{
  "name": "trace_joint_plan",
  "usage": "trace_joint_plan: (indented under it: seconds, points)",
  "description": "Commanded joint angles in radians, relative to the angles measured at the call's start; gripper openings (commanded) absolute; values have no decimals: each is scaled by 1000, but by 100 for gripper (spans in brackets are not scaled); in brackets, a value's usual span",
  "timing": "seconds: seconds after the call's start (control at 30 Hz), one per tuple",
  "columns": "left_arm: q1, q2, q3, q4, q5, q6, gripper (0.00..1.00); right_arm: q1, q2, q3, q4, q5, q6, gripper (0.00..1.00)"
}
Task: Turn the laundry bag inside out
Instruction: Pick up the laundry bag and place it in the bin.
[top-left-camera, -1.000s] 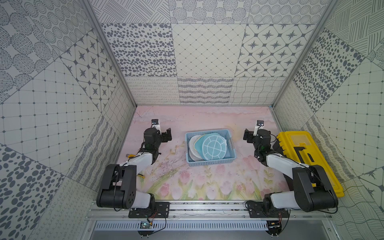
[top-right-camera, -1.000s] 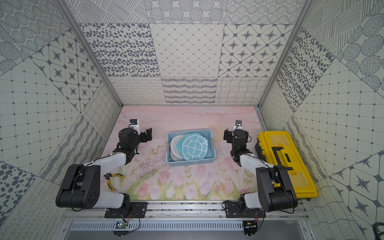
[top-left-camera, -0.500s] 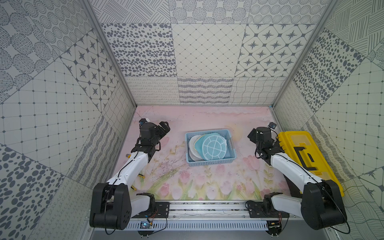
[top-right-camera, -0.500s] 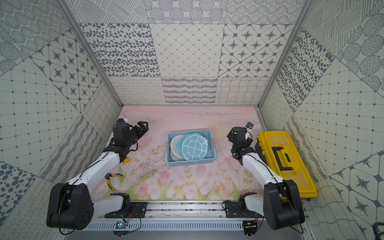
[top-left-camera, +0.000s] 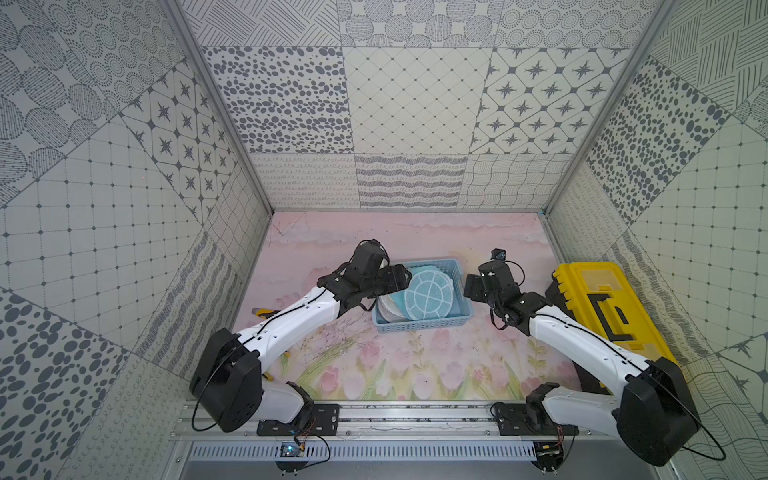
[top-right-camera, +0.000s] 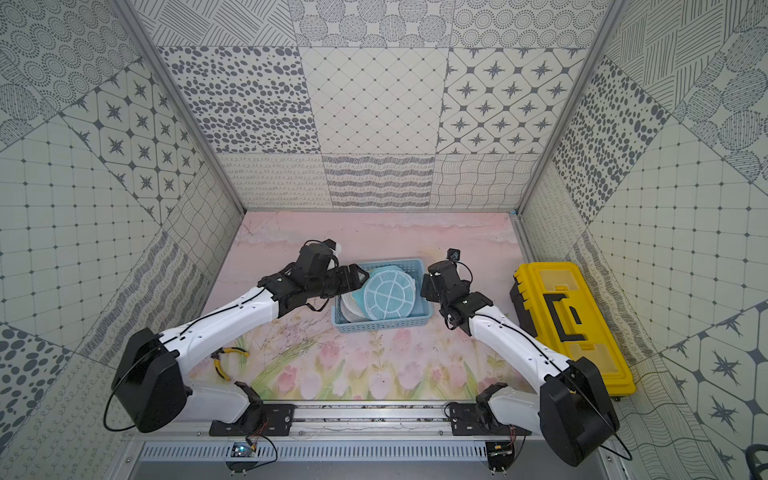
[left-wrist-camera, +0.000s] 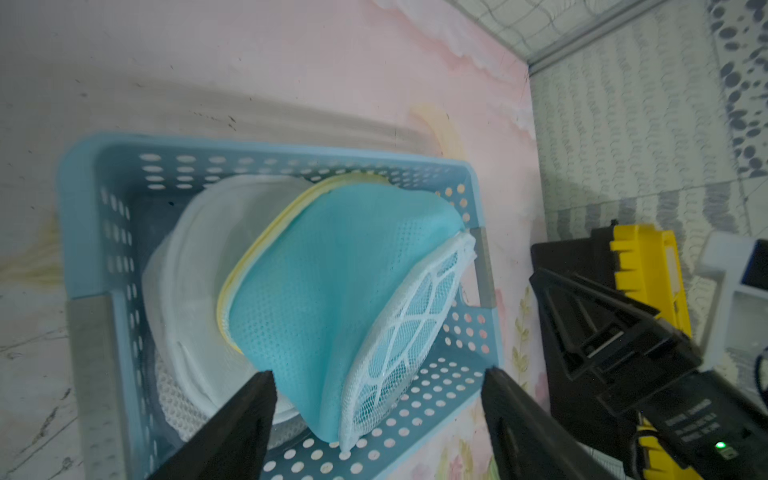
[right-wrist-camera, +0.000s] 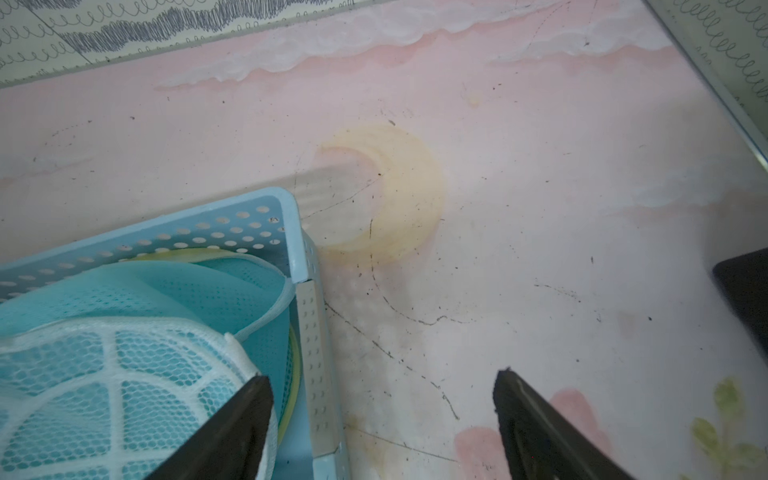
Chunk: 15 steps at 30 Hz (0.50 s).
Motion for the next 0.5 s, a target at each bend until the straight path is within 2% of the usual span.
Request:
trace_joint_plan:
  seconds: [0.0,0.27,0.47]
  points:
    - [-93,101,93,-152,1,126,80,19,-43,-3,0,-8,-25,88]
    - [-105,218,193,-269,-125,155,71,48,-66,-22,-10,2,-40,88]
    - [-111,178,179,-278,-185,136,74,65,-80,-35,-11,21,-41,88]
